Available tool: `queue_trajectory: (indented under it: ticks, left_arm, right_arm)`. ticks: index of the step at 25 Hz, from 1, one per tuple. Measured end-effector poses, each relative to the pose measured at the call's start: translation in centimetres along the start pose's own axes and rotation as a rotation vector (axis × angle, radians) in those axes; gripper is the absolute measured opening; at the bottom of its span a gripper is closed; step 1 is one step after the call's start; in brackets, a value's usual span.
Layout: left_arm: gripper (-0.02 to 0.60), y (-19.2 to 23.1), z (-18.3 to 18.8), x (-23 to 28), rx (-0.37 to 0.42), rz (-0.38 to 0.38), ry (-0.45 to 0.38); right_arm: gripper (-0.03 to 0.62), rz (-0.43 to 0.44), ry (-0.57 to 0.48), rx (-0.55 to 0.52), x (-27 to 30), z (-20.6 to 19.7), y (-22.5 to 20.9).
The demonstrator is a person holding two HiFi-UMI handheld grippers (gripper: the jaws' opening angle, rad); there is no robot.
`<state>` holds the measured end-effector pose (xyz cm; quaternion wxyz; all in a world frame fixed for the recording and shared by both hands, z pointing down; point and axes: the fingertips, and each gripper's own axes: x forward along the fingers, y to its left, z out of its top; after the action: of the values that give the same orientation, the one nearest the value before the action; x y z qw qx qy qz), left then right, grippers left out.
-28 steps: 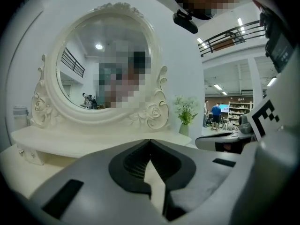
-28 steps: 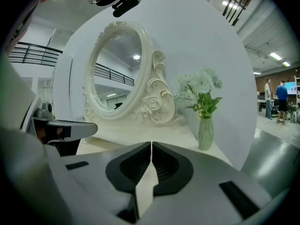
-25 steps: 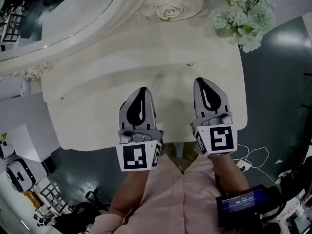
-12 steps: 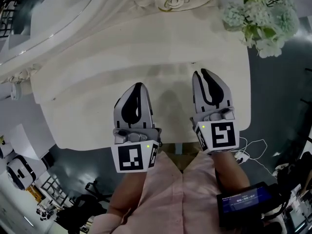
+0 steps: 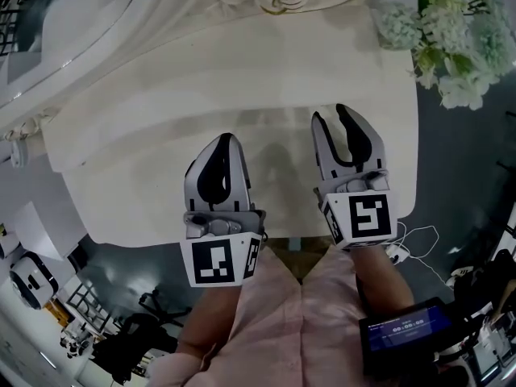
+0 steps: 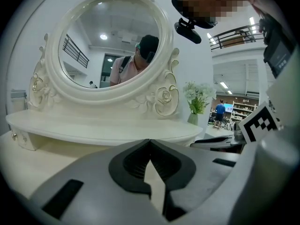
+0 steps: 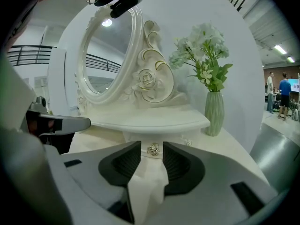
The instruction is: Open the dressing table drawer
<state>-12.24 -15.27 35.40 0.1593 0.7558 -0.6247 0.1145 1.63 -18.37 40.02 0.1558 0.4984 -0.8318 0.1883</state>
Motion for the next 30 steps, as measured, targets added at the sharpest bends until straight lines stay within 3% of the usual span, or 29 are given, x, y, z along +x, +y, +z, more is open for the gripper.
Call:
queue_trajectory:
  ticks: [21, 30]
  left_arm:
    - [0.021, 1.1, -0.4, 1.5, -0.021, 0.032, 0.019]
    - [0.021, 1.1, -0.2, 1.1, -0.02, 0.032, 0.014]
  right_arm:
    - [0.147, 0.022, 0.036, 0.022, 2.4, -0.4, -0.4]
    - [0.109, 0.011, 0.056, 0.035, 2.3, -0.7, -0.4]
